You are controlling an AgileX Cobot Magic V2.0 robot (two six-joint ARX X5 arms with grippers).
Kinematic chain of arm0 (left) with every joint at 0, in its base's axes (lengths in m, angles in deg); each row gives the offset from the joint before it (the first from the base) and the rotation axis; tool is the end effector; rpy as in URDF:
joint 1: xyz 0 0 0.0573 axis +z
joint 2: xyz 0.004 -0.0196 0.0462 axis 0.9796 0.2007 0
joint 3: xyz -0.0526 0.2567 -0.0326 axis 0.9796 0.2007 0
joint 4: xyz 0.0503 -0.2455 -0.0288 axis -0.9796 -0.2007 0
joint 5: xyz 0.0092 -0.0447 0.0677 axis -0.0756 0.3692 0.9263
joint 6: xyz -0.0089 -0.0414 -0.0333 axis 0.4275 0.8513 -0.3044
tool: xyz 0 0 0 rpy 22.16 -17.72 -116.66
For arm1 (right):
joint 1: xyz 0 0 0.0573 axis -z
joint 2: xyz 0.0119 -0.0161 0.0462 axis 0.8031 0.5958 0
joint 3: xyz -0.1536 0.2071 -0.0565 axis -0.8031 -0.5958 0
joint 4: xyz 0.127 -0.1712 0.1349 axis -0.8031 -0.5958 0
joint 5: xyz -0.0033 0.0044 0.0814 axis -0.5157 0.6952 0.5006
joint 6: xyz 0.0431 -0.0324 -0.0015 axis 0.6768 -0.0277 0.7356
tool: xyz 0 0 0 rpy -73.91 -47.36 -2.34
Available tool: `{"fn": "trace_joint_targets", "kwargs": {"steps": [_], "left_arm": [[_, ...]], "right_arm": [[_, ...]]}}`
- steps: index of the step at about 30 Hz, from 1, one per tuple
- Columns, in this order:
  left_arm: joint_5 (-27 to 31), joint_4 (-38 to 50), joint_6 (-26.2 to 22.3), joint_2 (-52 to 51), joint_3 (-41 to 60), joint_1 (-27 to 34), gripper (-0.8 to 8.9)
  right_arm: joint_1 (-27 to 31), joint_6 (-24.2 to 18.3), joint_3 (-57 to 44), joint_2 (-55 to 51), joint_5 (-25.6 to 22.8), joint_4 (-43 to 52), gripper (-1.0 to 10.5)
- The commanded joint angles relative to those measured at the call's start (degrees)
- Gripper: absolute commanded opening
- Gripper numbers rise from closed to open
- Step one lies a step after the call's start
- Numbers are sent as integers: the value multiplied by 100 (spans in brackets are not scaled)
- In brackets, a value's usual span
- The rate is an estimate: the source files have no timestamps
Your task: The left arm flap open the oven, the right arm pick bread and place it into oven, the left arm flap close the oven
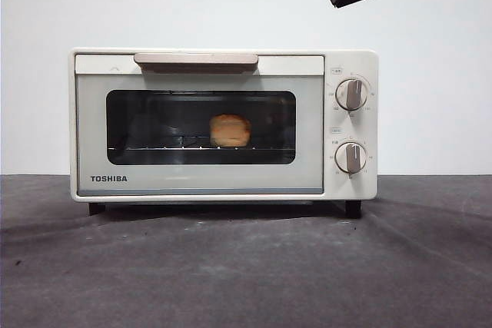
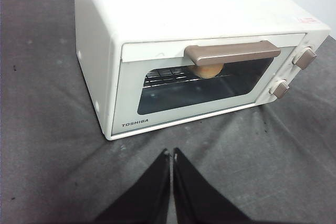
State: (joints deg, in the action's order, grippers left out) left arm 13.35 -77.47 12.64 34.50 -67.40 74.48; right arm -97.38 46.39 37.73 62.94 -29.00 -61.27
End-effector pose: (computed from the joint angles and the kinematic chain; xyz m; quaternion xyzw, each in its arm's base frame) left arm 0.0980 -0.0179 0.3010 -0.0648 0.1996 -0.2199 0.9527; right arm 0.1352 0.1323 0.2955 0.0353 0.2628 0.3553 0.8964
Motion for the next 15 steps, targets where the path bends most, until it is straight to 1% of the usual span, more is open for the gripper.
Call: {"fn": "trace_joint_targets", "kwargs": {"steps": [1, 6, 10, 15], "left_arm": [[2, 28, -48, 17, -79, -9, 16], [2, 35, -59, 17, -79, -9, 20], [2, 146, -190, 11, -79, -9, 21], [103, 535, -592, -282, -37, 203, 29]], "right_arm": [[-61, -46, 50, 24, -24, 61, 8], [-61, -46, 50, 24, -24, 61, 8], [-61, -46, 52, 24, -22, 61, 8], [-61, -46, 50, 24, -24, 61, 8]]}}
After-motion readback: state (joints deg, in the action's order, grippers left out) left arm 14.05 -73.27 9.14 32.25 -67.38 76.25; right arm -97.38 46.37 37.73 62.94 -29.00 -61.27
